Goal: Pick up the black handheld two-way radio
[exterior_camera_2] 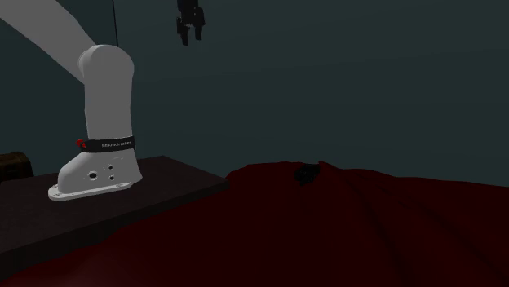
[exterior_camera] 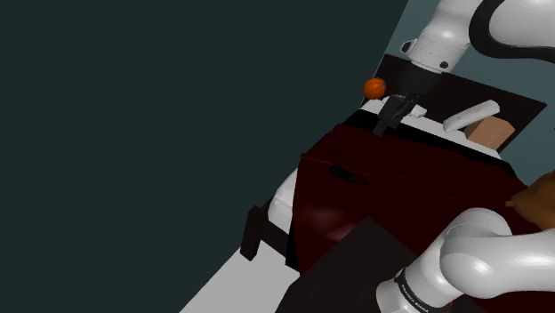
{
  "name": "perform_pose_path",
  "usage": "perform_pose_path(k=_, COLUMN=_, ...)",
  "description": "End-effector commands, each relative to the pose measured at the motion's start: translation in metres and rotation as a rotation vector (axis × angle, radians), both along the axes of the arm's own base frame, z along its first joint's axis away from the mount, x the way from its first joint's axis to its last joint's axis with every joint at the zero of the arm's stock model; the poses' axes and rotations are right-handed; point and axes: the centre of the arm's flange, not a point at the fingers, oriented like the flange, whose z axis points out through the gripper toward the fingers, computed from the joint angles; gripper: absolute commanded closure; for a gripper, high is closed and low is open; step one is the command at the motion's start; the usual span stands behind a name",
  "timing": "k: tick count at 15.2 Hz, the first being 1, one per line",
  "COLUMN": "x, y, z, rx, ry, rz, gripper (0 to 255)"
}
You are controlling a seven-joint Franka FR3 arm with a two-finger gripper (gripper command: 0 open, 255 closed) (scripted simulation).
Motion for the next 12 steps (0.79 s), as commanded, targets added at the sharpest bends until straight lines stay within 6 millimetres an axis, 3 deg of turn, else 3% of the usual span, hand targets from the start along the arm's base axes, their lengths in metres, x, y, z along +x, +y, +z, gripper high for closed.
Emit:
perform_pose_path(k=1, x=0.0, y=0.0, z=0.0, rx=0.0, ry=0.0, rz=0.0, gripper=0)
perform_pose_path(k=12, x=0.035, y=-0.097, z=-0.101, rx=-0.015, ry=0.023, rz=0.053, gripper=0)
